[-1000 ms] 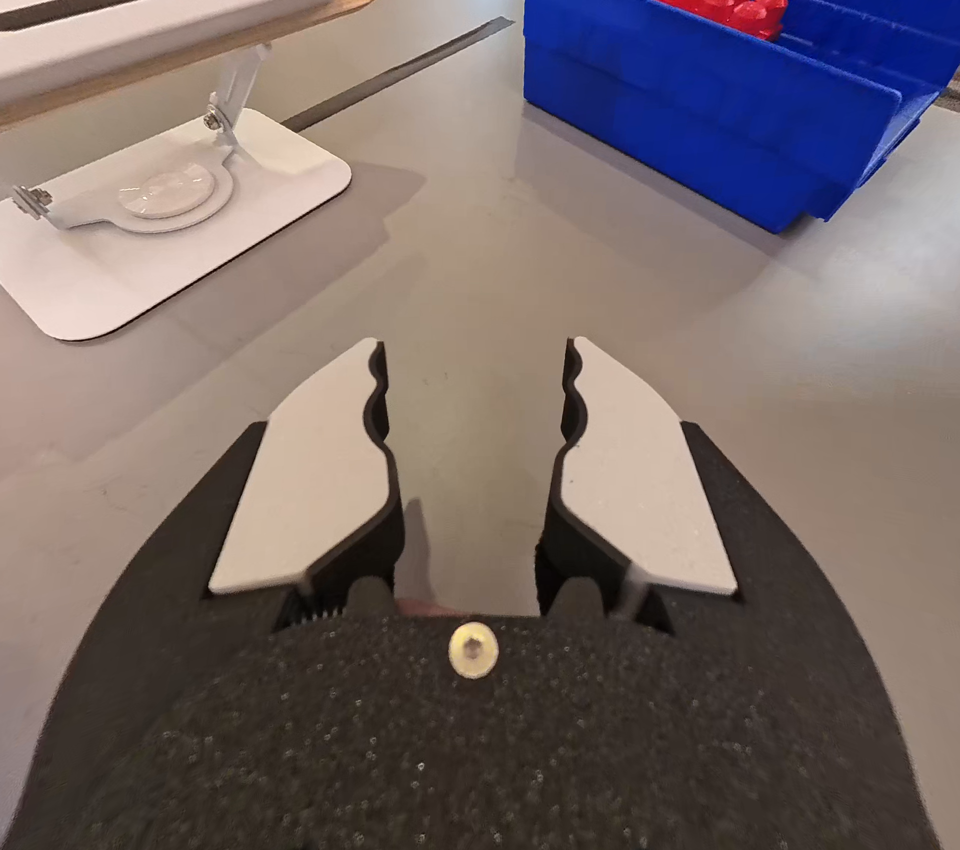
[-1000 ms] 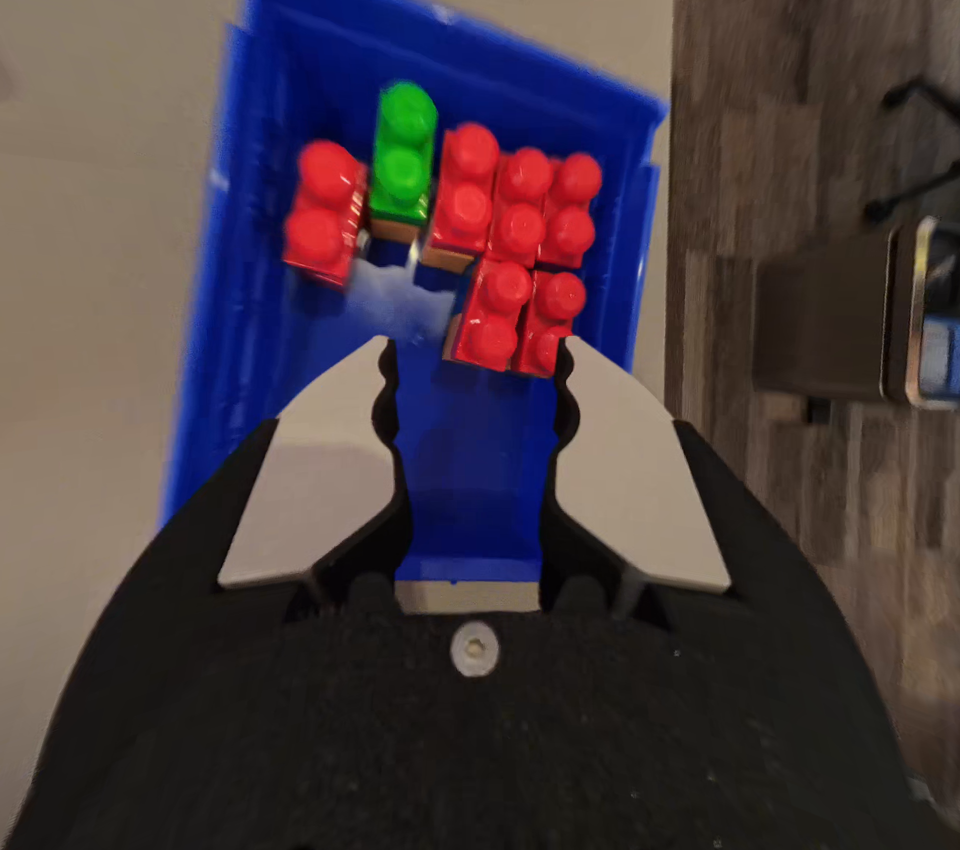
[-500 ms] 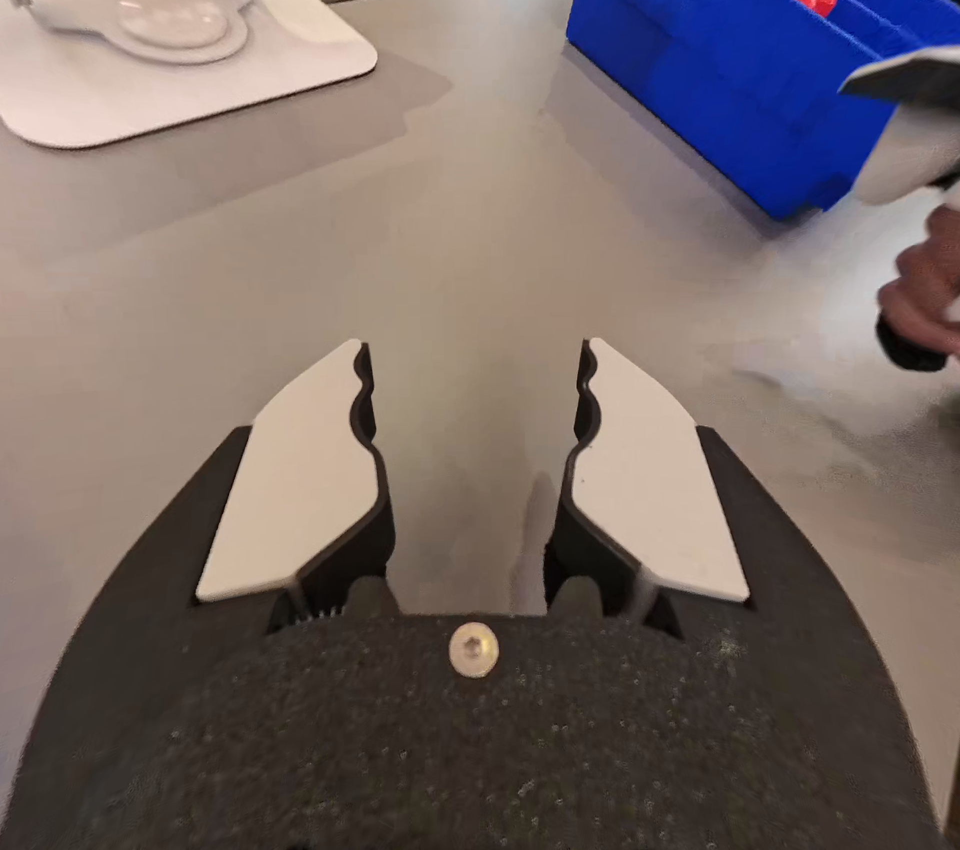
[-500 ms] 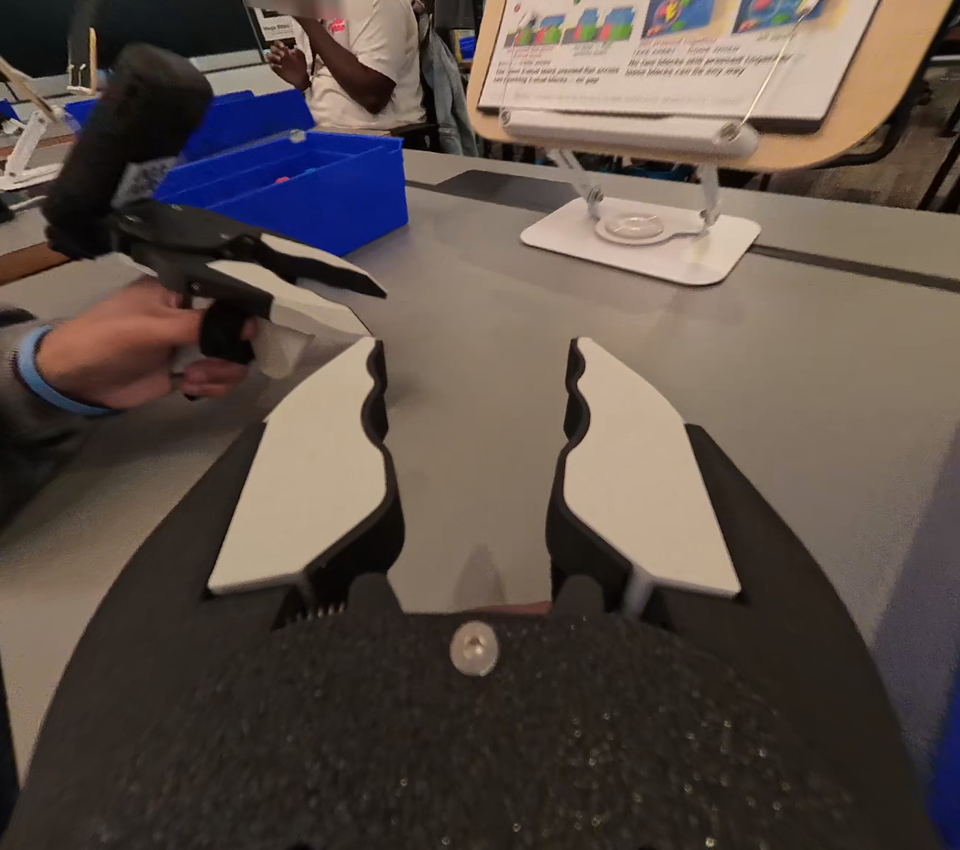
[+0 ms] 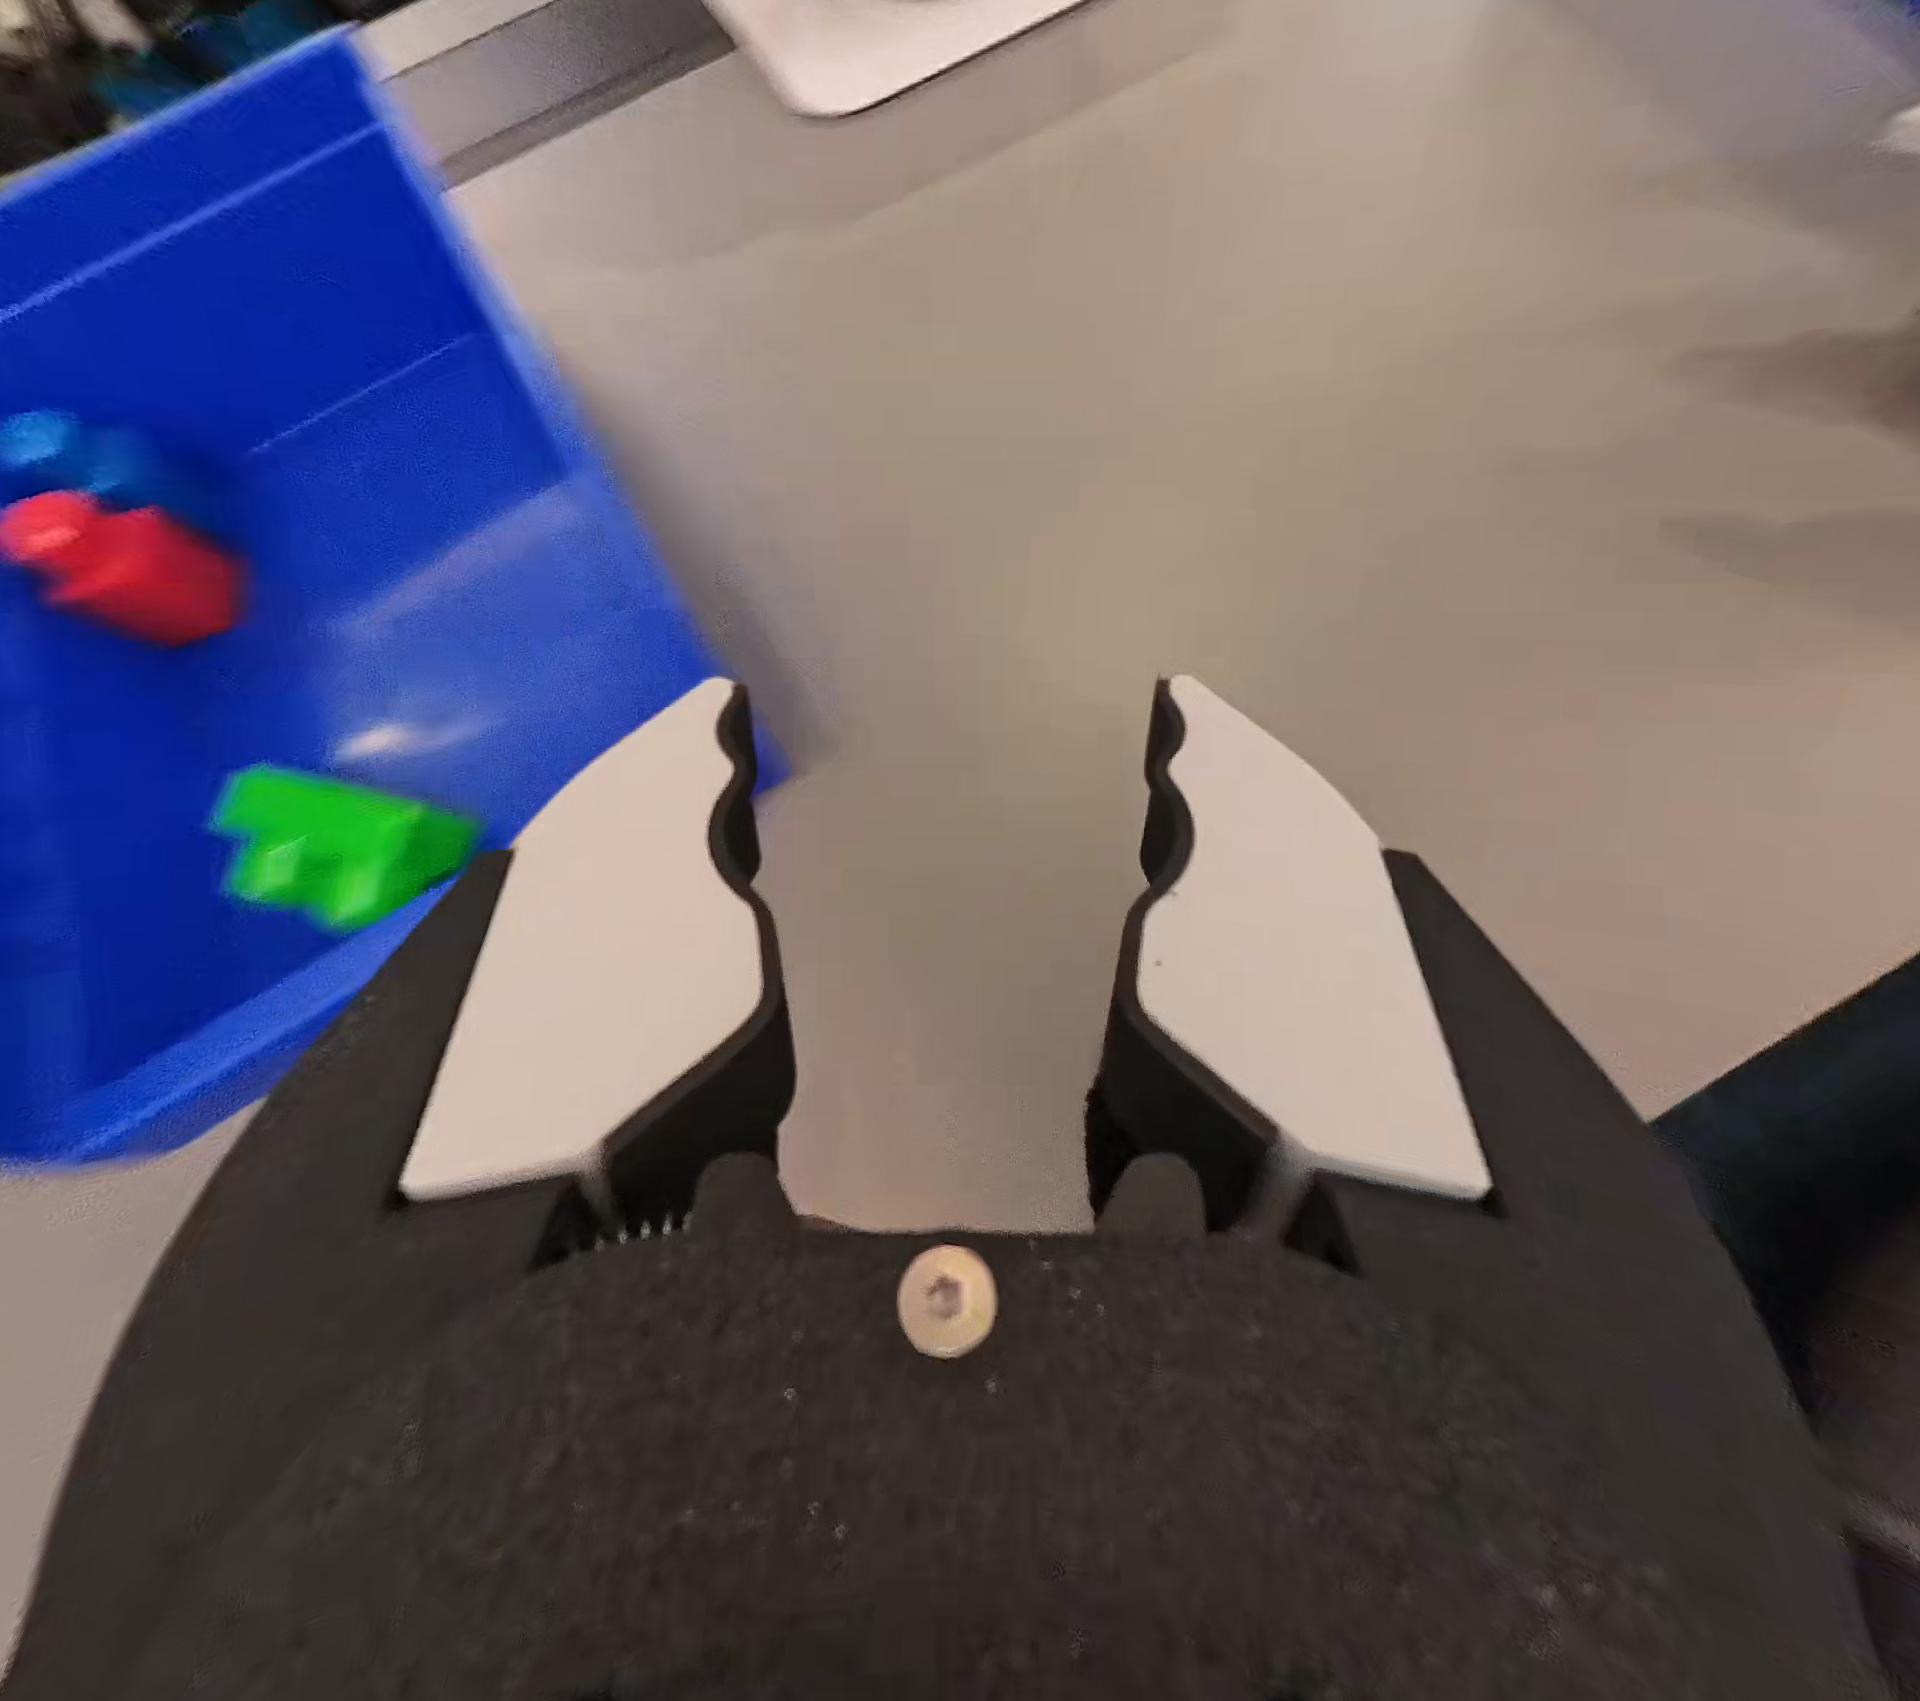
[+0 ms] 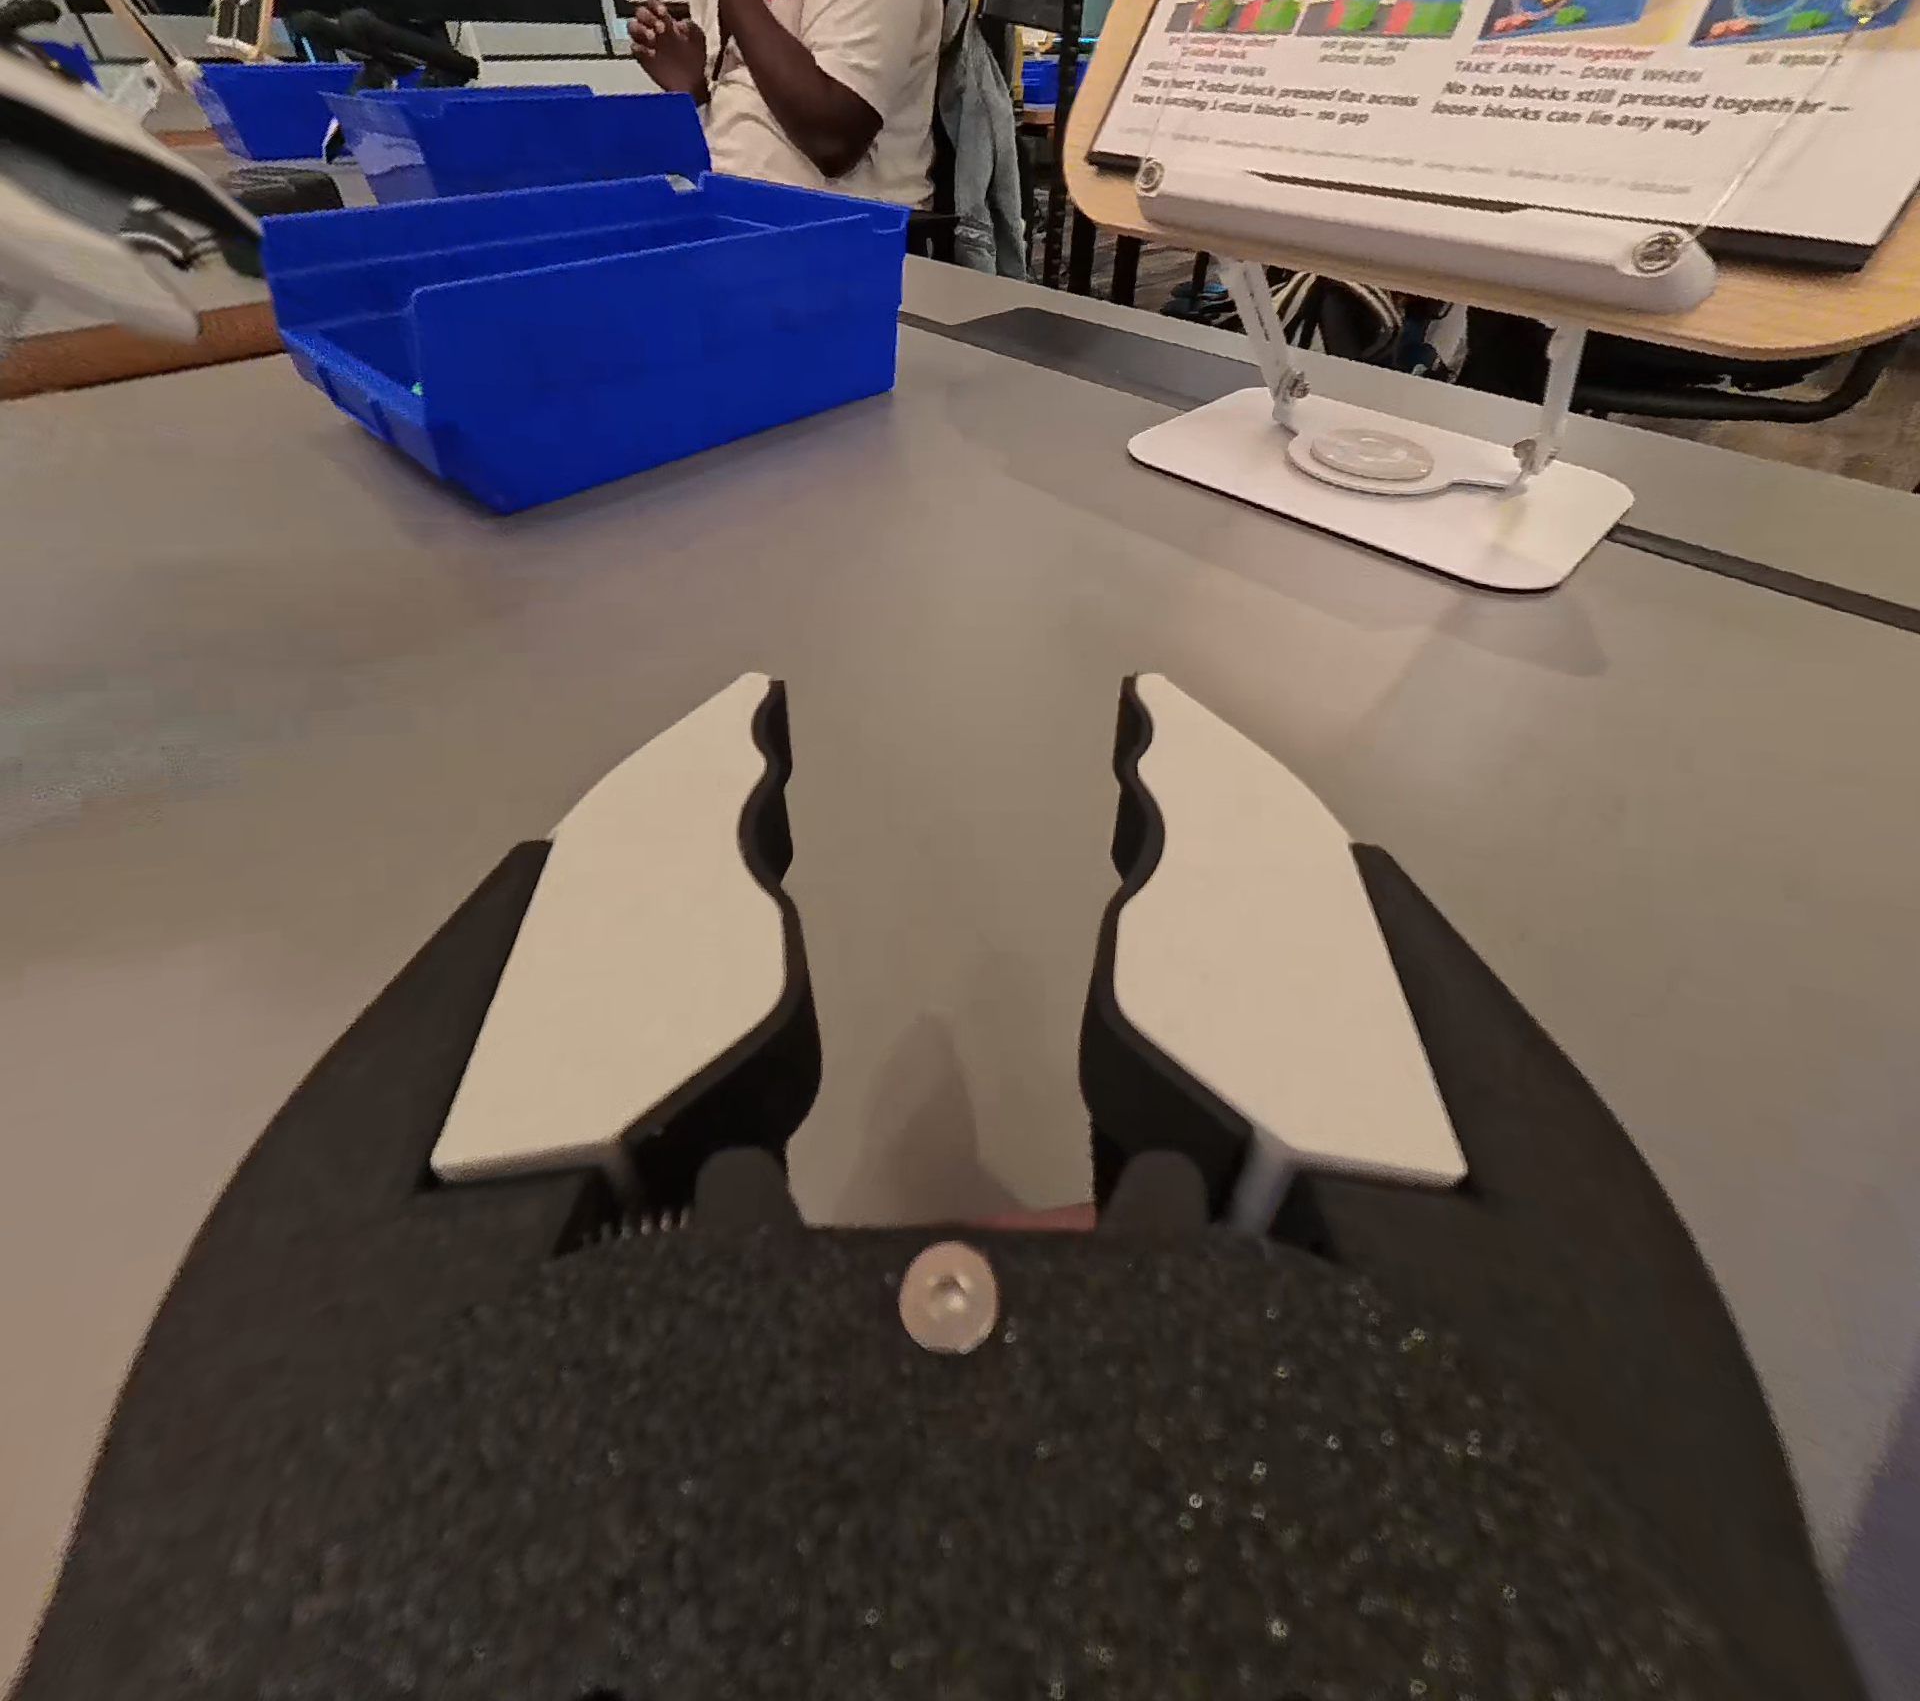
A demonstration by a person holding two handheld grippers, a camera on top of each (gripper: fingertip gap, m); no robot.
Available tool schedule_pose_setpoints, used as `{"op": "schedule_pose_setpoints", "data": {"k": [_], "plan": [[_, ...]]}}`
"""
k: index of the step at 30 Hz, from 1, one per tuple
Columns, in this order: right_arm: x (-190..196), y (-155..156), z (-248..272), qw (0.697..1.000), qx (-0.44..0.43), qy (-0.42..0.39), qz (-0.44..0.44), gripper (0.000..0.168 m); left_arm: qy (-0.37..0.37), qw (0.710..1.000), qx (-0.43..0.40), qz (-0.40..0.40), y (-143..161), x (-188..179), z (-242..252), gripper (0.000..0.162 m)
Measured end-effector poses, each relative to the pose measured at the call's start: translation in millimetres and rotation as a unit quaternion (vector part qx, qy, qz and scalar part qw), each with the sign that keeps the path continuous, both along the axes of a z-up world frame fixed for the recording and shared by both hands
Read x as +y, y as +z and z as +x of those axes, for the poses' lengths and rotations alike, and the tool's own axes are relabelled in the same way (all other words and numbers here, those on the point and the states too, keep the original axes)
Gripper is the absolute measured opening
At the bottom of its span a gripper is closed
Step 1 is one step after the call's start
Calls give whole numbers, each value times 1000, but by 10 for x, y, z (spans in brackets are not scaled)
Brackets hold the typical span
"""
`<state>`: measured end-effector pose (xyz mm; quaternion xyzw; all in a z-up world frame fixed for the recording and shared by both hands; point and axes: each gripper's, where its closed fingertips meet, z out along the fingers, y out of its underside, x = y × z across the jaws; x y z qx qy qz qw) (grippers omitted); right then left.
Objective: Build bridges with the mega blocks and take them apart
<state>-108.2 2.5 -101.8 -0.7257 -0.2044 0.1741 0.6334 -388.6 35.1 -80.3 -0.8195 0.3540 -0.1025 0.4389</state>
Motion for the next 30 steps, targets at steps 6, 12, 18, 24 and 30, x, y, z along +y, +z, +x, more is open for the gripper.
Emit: {"op": "schedule_pose_setpoints", "data": {"k": [6, 12, 18, 24, 30], "plan": [[-17, -33, -101, 1000, -19, 20, -4, 59, 30, 977, 199, -70, -8, 911, -1095, 79], [-33, -29, -110, 999, -17, 27, -3, 58, -31, 936, 289, -197, -573, 1395, -1324, 82], [-59, -12, -69, 1000, 2, 28, -6, 57, -59, 913, 286, -286, -962, 1376, -1399, 71], [-75, 16, -15, 999, 25, 26, -7, 56, -86, 930, 267, -239, -473, 1442, -1200, 70], [-77, 10, -29, 1000, 17, 26, -5, 56, -222, 935, 261, -92, 638, 1174, -9, 70]]}}
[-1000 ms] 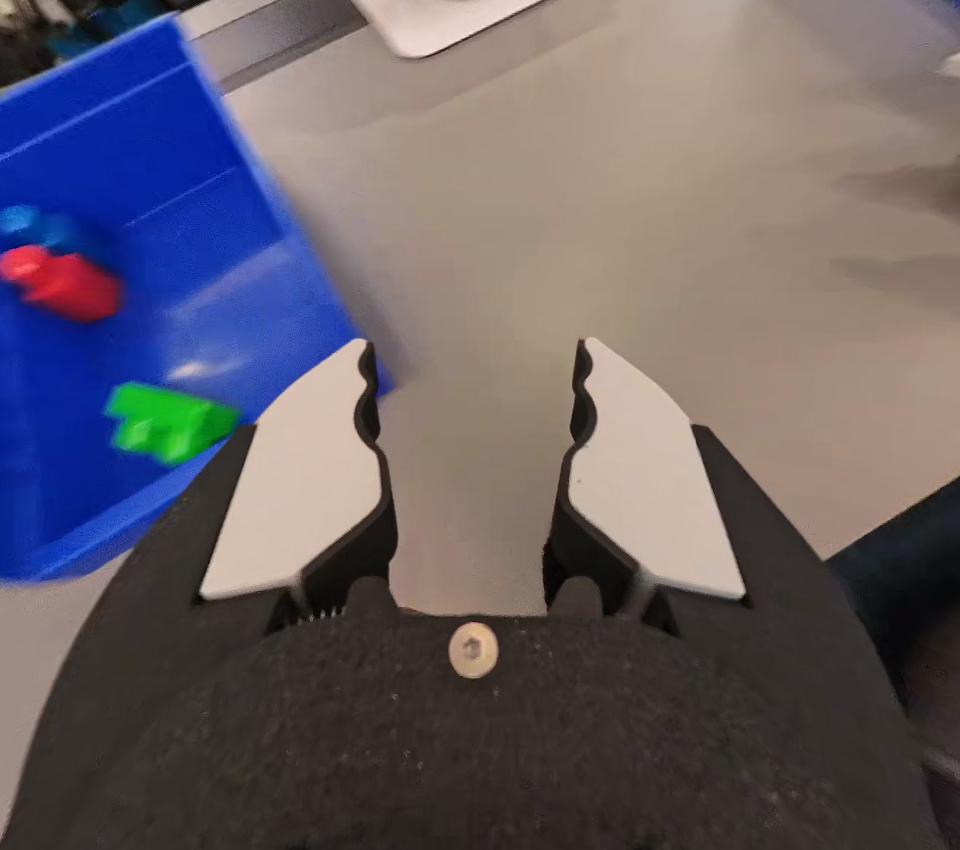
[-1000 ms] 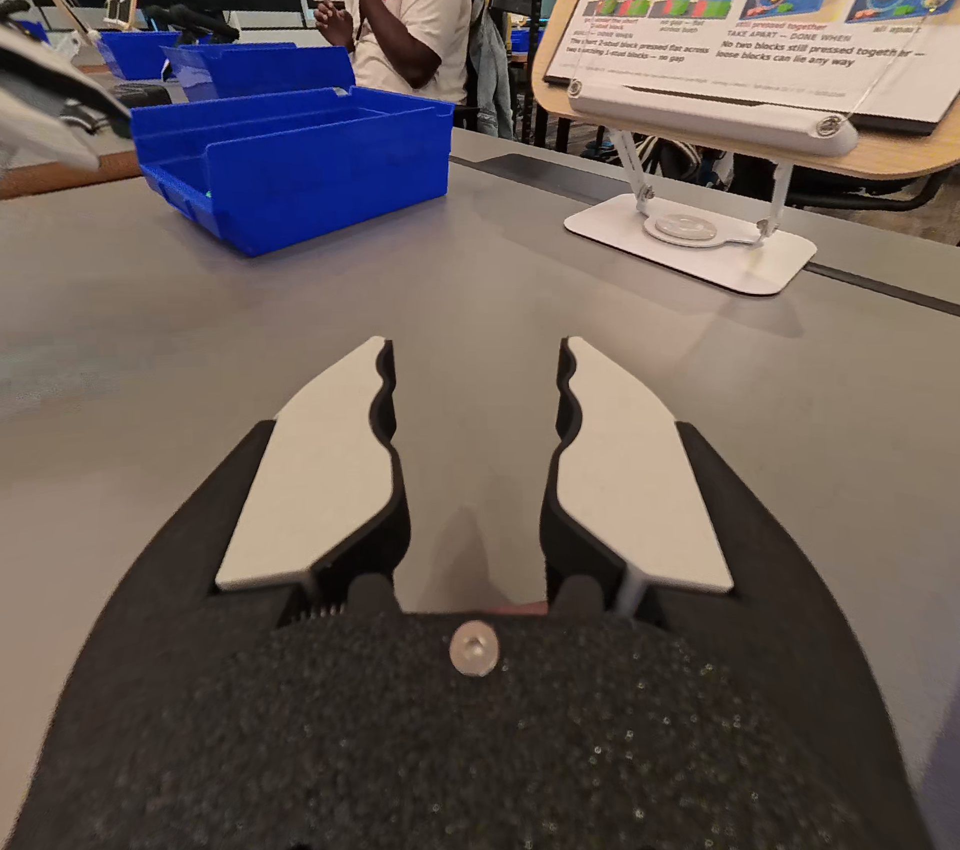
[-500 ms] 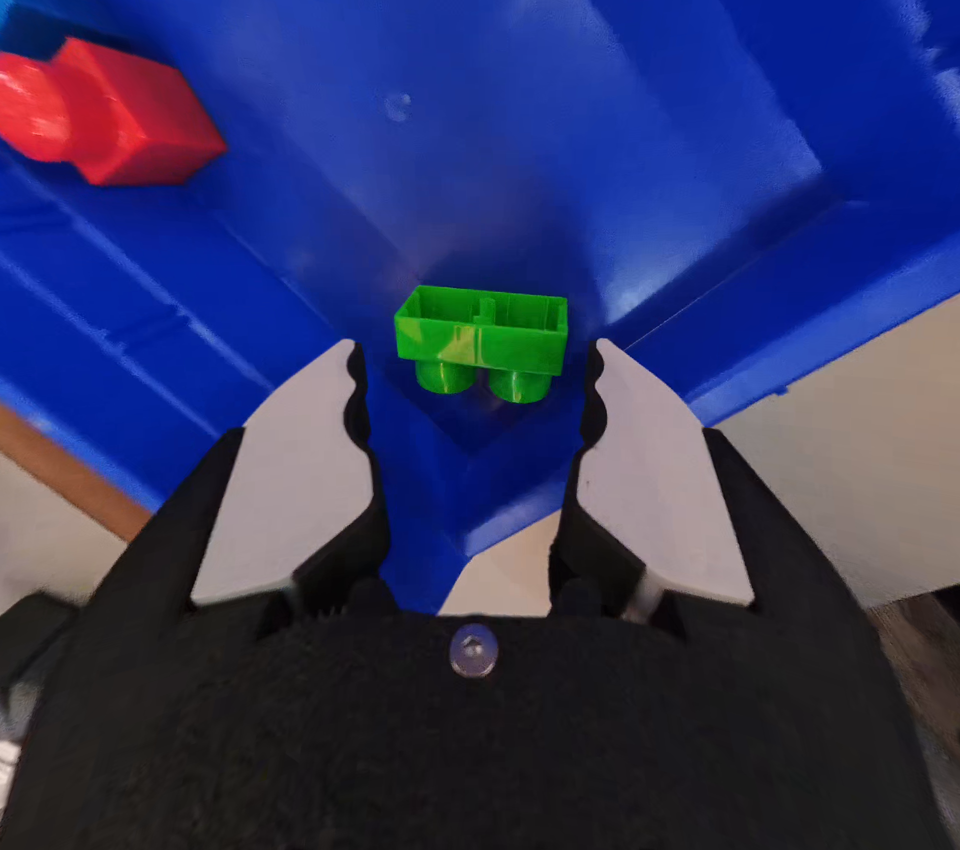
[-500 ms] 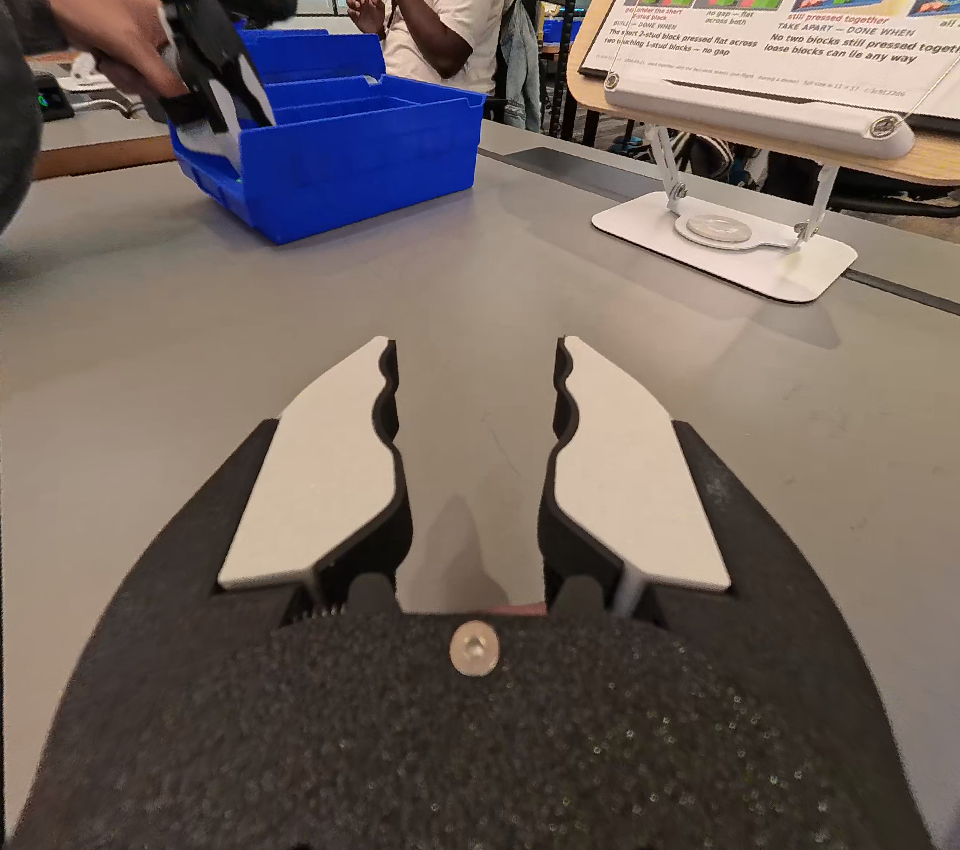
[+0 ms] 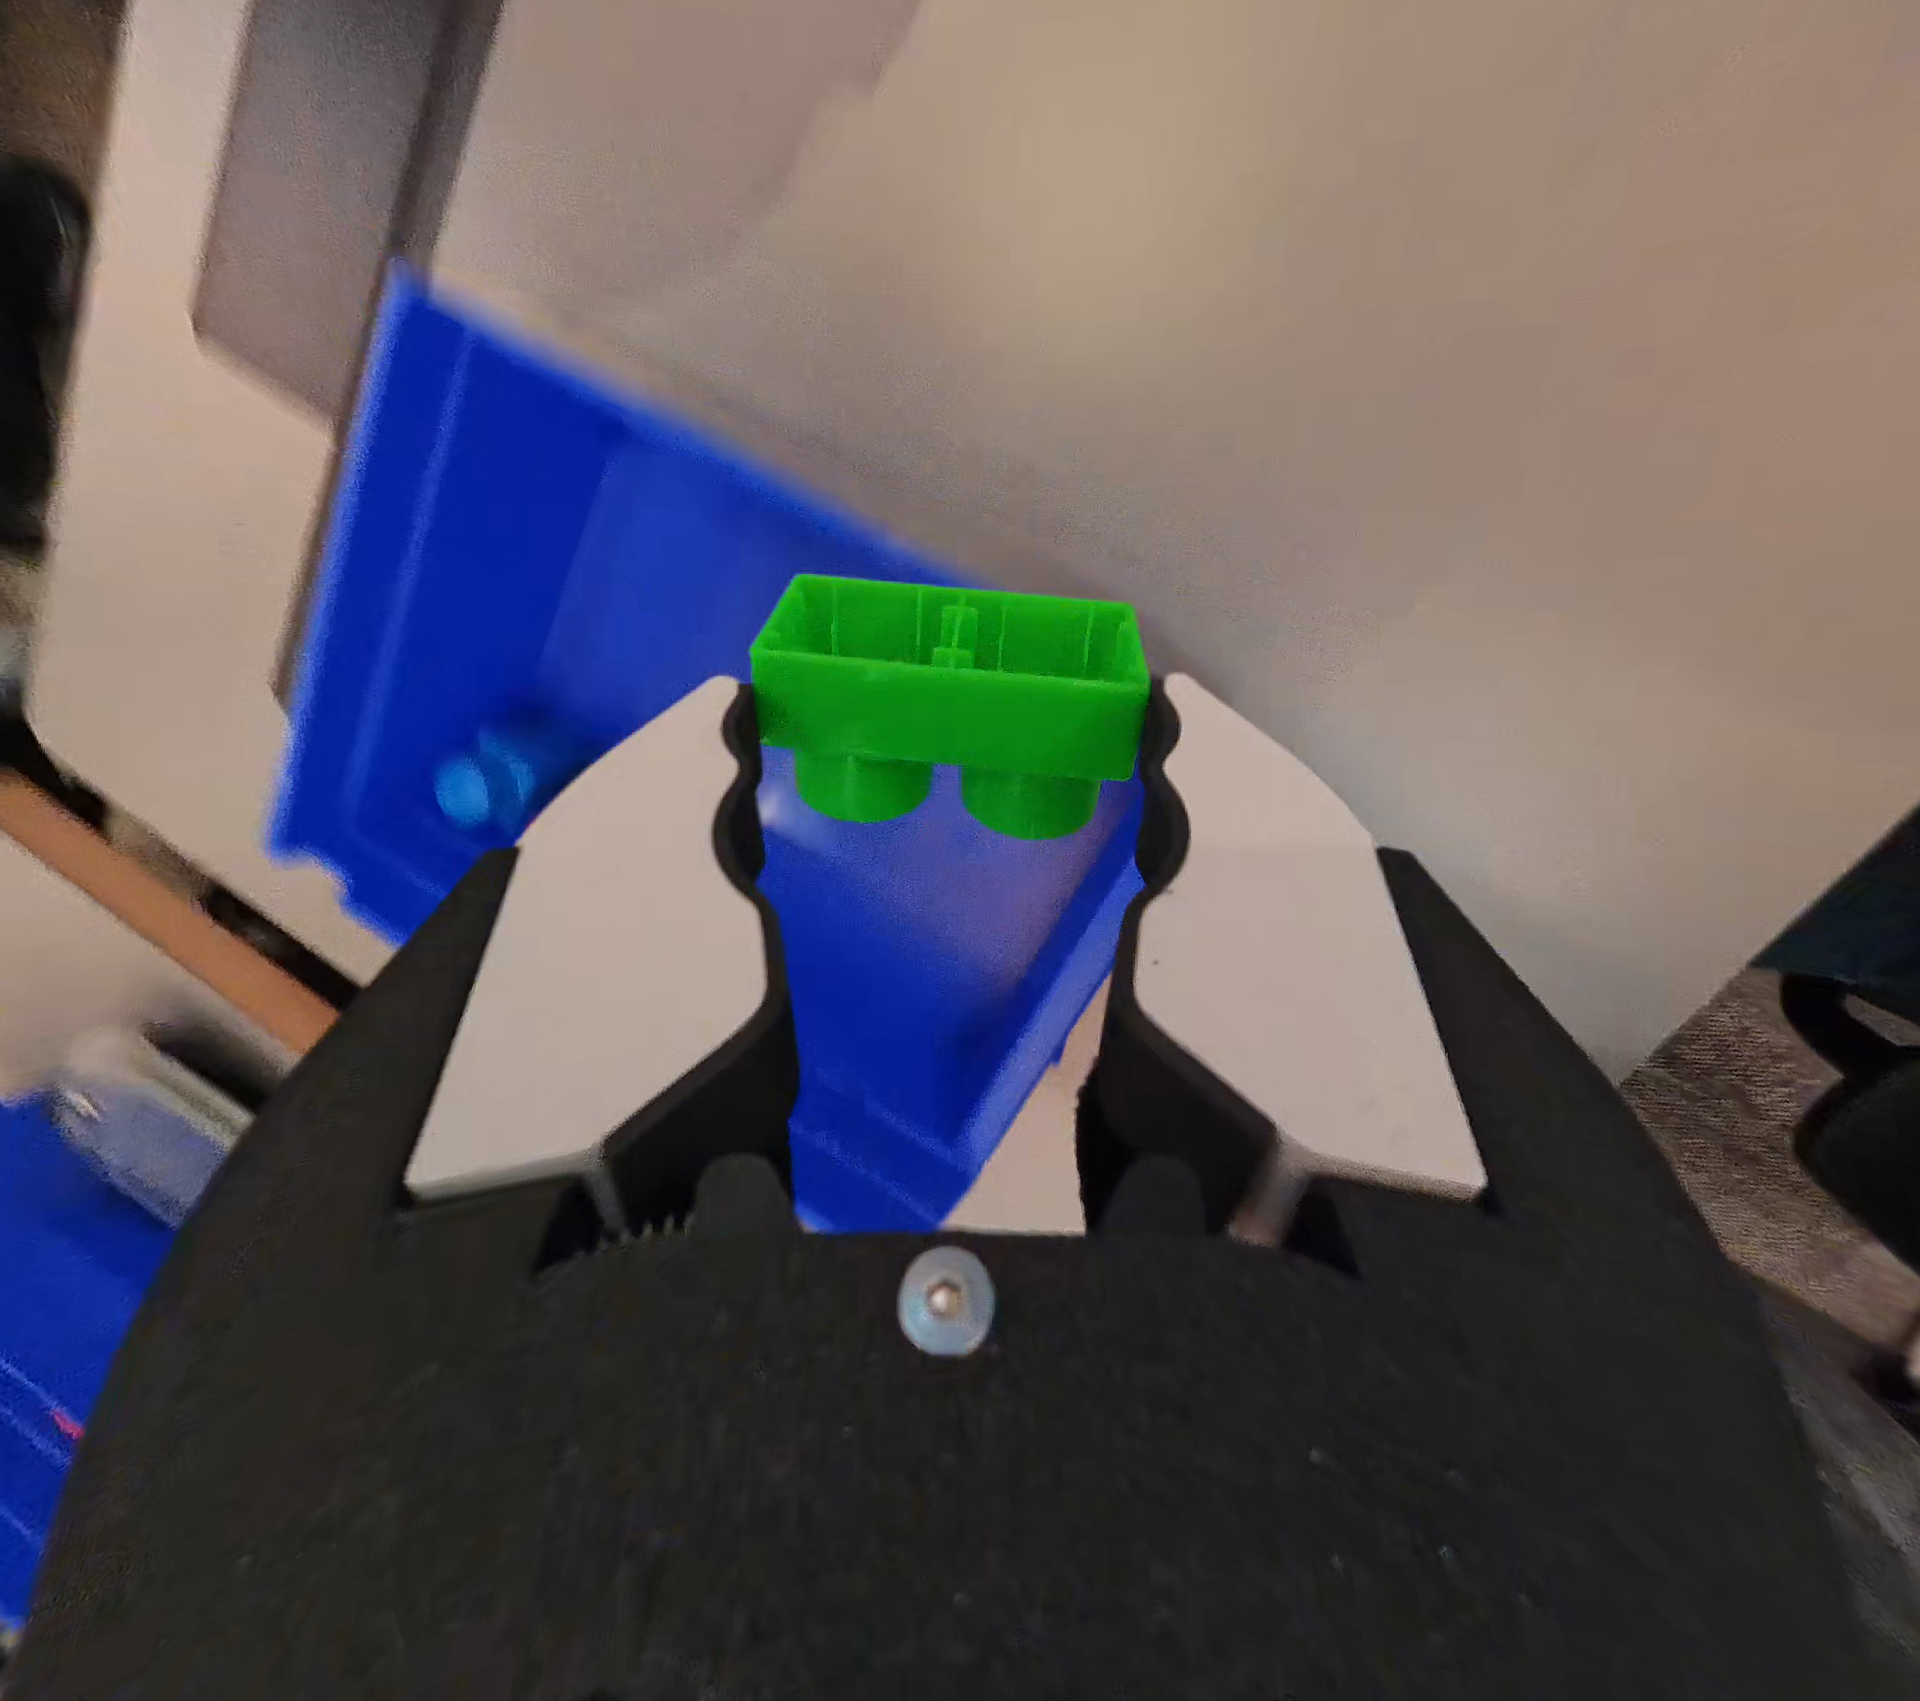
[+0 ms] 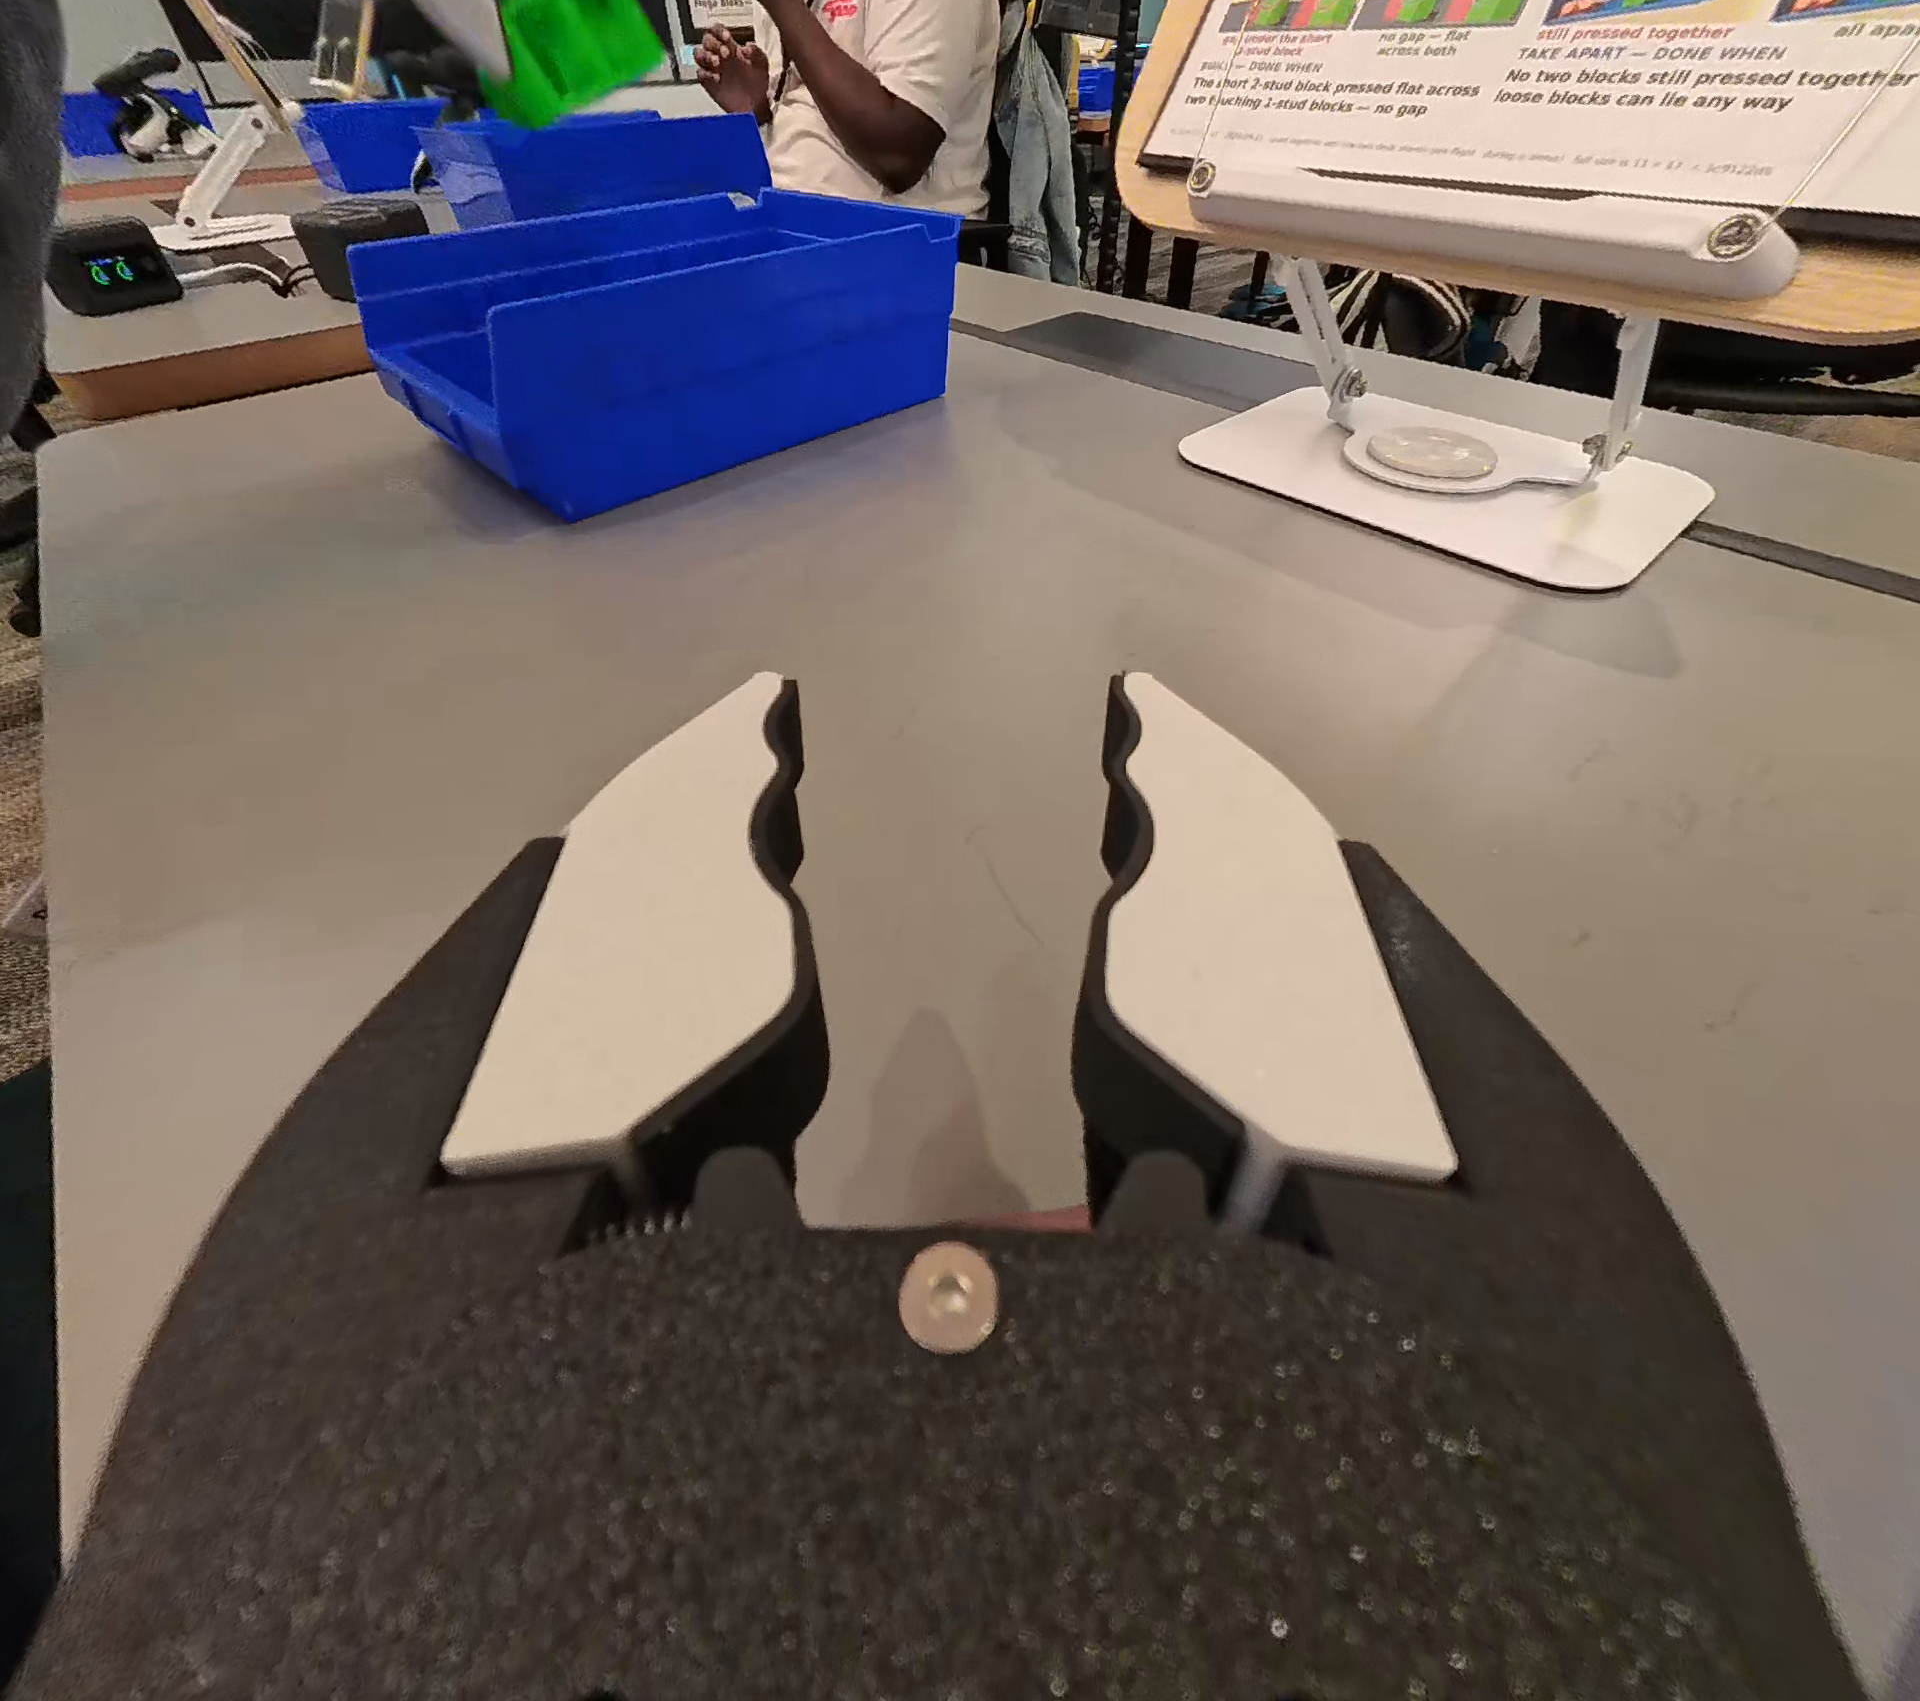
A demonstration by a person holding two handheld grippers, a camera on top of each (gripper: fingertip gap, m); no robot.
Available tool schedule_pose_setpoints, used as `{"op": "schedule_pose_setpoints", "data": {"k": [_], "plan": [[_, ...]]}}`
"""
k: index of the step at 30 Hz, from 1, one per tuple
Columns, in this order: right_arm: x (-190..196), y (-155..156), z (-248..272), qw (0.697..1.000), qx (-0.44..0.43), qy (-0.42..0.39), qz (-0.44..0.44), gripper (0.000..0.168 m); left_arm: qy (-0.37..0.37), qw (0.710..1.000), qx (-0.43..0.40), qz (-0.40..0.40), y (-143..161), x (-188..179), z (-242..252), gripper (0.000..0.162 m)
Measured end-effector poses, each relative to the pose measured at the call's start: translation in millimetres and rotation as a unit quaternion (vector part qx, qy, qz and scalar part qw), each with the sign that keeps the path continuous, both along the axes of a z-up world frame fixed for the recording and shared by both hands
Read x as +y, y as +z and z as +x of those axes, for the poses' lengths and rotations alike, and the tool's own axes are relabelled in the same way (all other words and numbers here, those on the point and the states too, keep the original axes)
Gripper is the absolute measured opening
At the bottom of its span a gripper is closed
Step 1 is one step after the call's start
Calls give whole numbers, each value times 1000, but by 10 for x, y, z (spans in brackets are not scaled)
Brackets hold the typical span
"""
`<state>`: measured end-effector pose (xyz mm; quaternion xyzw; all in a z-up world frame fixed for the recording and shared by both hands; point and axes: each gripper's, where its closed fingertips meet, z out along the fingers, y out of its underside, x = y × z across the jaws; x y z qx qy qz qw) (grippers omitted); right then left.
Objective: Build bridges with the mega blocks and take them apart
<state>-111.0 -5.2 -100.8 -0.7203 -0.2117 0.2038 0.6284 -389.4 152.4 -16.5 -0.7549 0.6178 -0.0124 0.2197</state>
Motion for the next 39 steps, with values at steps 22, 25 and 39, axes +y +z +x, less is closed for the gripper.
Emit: {"op": "schedule_pose_setpoints", "data": {"k": [22, 25, 39], "plan": [[-73, 48, 147, 999, 52, 11, -8, 55, -268, 948, 161, -65, -1438, -474, 2136, 88], [-77, 42, 131, 999, 48, 15, -8, 55, -213, 974, 63, -37, -975, -476, 1992, 89], [-30, -28, 49, 998, 35, 28, -33, 49, 423, 888, -172, 50, -786, 962, -1047, 79]]}}
